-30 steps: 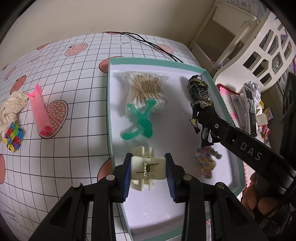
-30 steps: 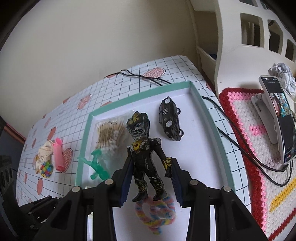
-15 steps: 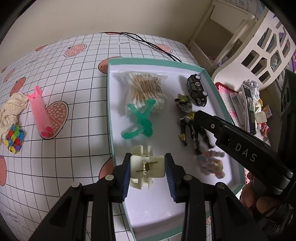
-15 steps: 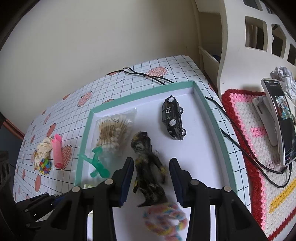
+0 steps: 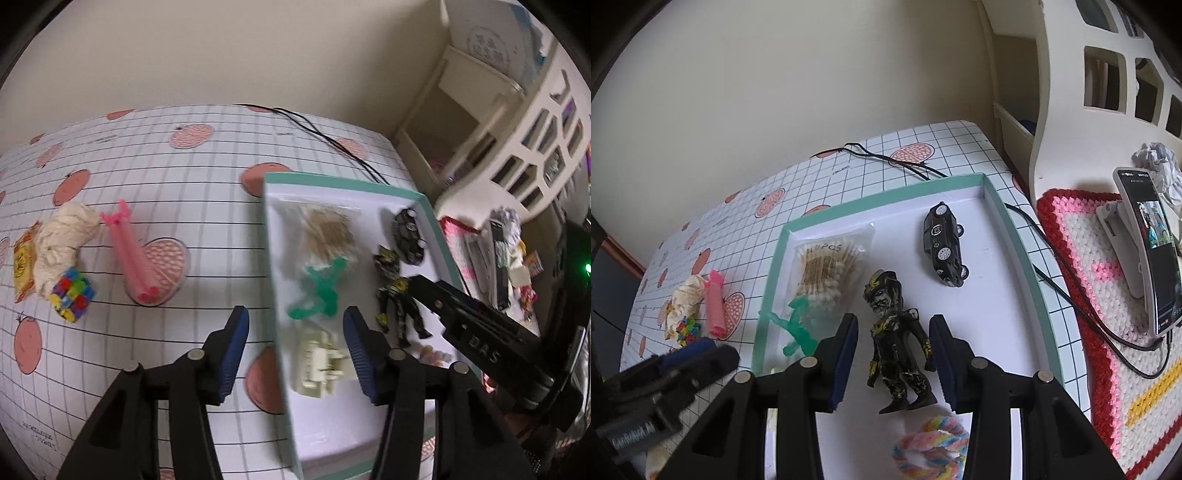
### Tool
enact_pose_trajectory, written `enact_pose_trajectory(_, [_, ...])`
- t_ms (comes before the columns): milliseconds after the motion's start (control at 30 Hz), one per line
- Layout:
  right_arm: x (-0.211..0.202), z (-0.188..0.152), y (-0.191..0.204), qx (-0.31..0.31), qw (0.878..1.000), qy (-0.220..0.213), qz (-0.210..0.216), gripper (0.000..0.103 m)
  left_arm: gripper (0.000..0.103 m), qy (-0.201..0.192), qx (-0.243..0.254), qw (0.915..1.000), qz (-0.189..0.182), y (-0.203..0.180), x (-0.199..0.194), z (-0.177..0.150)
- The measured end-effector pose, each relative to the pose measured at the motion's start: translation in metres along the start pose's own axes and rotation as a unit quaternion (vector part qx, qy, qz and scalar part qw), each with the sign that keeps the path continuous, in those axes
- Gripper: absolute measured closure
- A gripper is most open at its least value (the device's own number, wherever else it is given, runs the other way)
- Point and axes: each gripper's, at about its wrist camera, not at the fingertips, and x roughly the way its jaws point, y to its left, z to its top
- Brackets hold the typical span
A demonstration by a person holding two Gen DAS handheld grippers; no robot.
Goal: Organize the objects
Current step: 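Open left gripper dropping the white clip while right releases the action figure in the tray, then move both open tools from the tray back to the remaining toys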
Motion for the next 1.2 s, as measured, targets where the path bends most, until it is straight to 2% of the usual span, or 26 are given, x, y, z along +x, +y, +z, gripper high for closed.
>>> enact_pose_trajectory(67, [0.001, 0.000, 0.002, -0.005, 1.000, 0.001, -0.005, 0.055, 0.043, 0.001, -0.010, 0.9999, 0.009, 0.007, 0.002, 0.001])
enact_pose_trajectory(133, [0.002, -0.001, 0.003, -0.008, 1.000, 0.003, -0.002, 0.041, 0.034, -0.002, -0.019, 0.9997, 0.015, 0.014, 0.002, 0.001])
enact_pose_trajectory(200, [0.003, -0.003, 0.005, -0.013, 1.000, 0.002, -0.003, 0.034, 0.028, -0.006, -0.030, 0.9993, 0.023, 0.022, 0.002, 0.001])
enact_pose_trajectory(333, [0.005, -0.003, 0.007, -0.018, 1.000, 0.005, 0.002, 0.027, 0.011, -0.022, -0.051, 0.9976, 0.042, 0.034, 0.001, 0.002])
enact_pose_trajectory(433, [0.006, -0.005, 0.009, -0.024, 1.000, 0.005, 0.005, 0.018, 0.010, -0.034, -0.062, 0.9962, 0.051, 0.042, -0.001, 0.002])
enact_pose_trajectory(500, [0.006, -0.005, 0.010, -0.026, 1.000, 0.004, 0.007, 0.013, 0.001, -0.036, -0.066, 0.9957, 0.055, 0.046, 0.000, 0.002])
enact_pose_trajectory(733, [0.006, -0.007, 0.013, -0.027, 1.000, 0.003, 0.011, 0.000, 0.000, -0.045, -0.076, 0.9941, 0.063, 0.052, 0.000, 0.004])
enact_pose_trajectory(1200, [0.007, -0.007, 0.015, -0.035, 0.999, 0.006, 0.008, 0.000, 0.000, -0.051, -0.067, 0.9943, 0.065, 0.055, -0.006, 0.004])
